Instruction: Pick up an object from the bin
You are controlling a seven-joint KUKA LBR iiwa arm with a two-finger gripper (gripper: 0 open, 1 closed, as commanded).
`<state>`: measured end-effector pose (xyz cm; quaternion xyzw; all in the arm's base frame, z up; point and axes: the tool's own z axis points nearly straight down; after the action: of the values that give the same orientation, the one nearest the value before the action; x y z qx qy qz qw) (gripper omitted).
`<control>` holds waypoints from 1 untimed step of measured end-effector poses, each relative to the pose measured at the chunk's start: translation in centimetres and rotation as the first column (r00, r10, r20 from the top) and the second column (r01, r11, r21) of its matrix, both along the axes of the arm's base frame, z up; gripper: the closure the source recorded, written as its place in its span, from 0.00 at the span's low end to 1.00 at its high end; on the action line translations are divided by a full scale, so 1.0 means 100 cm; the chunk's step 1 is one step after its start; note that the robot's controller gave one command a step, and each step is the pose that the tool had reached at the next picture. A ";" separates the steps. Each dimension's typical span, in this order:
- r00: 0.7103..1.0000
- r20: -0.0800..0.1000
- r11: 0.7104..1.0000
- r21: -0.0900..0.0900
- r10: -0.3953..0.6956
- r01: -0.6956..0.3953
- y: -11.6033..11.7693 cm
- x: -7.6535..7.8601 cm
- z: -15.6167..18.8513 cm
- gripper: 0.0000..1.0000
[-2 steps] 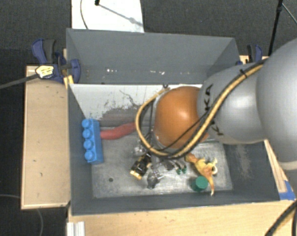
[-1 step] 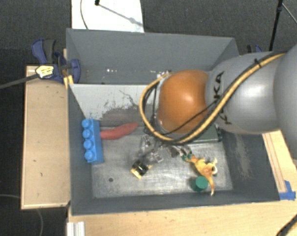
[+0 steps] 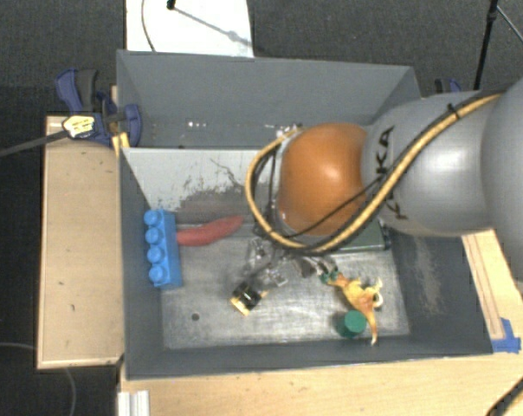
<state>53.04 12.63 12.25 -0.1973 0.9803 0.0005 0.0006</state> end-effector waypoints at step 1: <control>1.000 -0.002 1.000 0.000 0.005 -0.005 0.000 -0.001 0.003 1.00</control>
Offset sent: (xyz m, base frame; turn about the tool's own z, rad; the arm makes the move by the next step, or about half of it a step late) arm 0.0112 -0.0387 0.0407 -0.3042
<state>52.90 12.61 12.56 -0.1997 0.9799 0.0006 -0.0004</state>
